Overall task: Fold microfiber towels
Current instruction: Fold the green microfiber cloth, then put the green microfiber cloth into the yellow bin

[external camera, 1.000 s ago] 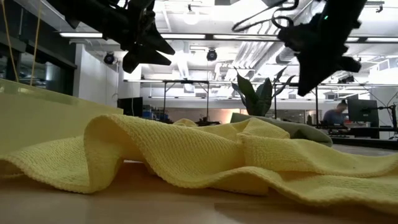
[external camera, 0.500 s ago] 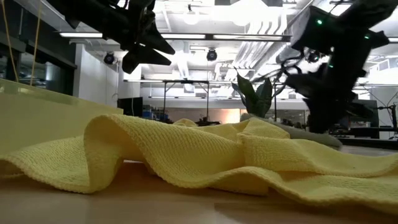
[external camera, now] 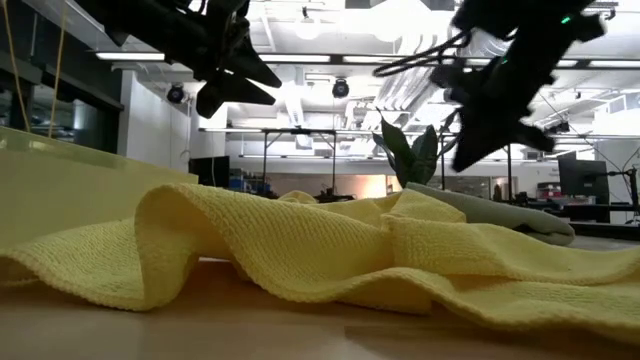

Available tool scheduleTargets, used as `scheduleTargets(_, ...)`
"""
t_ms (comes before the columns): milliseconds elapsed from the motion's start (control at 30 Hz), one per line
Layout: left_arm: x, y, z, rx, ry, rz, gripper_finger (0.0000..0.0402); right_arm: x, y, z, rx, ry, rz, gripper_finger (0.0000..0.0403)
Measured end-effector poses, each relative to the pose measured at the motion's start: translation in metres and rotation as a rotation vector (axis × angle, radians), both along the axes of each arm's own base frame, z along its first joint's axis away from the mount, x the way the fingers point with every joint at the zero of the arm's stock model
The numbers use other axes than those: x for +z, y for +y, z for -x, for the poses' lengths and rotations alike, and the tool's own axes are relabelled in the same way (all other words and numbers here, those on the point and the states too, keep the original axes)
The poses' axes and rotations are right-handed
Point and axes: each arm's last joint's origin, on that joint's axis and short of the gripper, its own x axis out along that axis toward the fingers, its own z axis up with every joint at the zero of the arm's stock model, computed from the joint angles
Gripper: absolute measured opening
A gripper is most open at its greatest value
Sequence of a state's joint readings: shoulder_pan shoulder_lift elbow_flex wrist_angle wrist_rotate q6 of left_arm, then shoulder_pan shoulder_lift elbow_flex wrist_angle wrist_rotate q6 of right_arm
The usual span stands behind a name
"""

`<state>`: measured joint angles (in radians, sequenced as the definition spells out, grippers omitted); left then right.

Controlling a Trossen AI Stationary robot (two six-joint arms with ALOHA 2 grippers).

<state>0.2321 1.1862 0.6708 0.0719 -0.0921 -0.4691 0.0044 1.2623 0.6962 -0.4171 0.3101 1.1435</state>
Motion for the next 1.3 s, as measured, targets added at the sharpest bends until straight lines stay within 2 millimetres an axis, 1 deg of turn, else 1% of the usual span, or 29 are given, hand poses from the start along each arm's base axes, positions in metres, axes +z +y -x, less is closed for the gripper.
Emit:
scheduleTargets(133, 0.000, 0.000, 0.000, 0.001, -0.001, 0.002, 0.0142, -0.021, -0.020, -0.019, -0.053, -0.022, 0.021, 0.0000)
scheduleTargets(267, 0.000, 0.000, 0.000, 0.001, -0.001, 0.001, 0.0142, -0.045, -0.033, -0.039, -0.048, -0.036, 0.012, 0.0000)
scheduleTargets(333, 0.000, 0.000, 0.000, 0.002, 0.000, 0.001, 0.0142, -0.056, -0.036, -0.044, -0.052, -0.017, 0.002, 0.0000)
scheduleTargets(433, 0.000, 0.000, 0.000, 0.003, 0.000, 0.001, 0.0142, -0.067, -0.039, -0.048, -0.053, 0.008, -0.014, 0.0000)
scheduleTargets(500, 0.000, 0.000, 0.000, 0.002, 0.000, 0.001, 0.0142, -0.071, -0.041, -0.049, -0.051, 0.022, -0.033, 0.0000)
scheduleTargets(567, 0.000, 0.000, 0.000, 0.002, 0.000, 0.000, 0.0142, -0.072, -0.044, -0.048, -0.057, 0.021, -0.040, 0.0000)
scheduleTargets(667, 0.000, 0.000, 0.000, 0.002, 0.000, 0.000, 0.0142, -0.066, -0.053, -0.046, -0.085, -0.001, -0.027, 0.0000)
scheduleTargets(767, 0.000, 0.000, 0.000, 0.006, 0.001, -0.003, 0.0142, -0.053, -0.060, -0.043, -0.089, -0.043, 0.005, 0.0000)
scheduleTargets(833, 0.000, 0.000, 0.000, 0.007, 0.000, -0.002, 0.0142, -0.038, -0.061, -0.040, -0.055, -0.076, 0.035, 0.0000)
scheduleTargets(900, 0.000, 0.000, 0.000, 0.006, 0.000, -0.001, 0.0142, -0.020, -0.057, -0.034, 0.009, -0.117, 0.054, 0.0000)
scheduleTargets(1000, 0.000, 0.000, 0.000, -0.003, -0.002, 0.008, 0.0142, 0.002, -0.044, -0.018, 0.089, -0.111, 0.069, 0.0000)
scheduleTargets(1100, 0.000, -0.001, 0.000, -0.015, -0.020, 0.064, 0.0142, 0.019, -0.030, 0.004, 0.109, -0.078, 0.043, 0.0000)
scheduleTargets(1200, 0.007, -0.004, 0.000, -0.091, -0.084, 0.108, 0.0142, 0.027, -0.020, 0.026, 0.081, -0.019, 0.005, 0.0002)
scheduleTargets(1300, 0.022, -0.007, 0.005, -0.160, -0.176, 0.102, 0.0142, 0.026, -0.015, 0.047, 0.055, 0.057, -0.048, 0.0021)
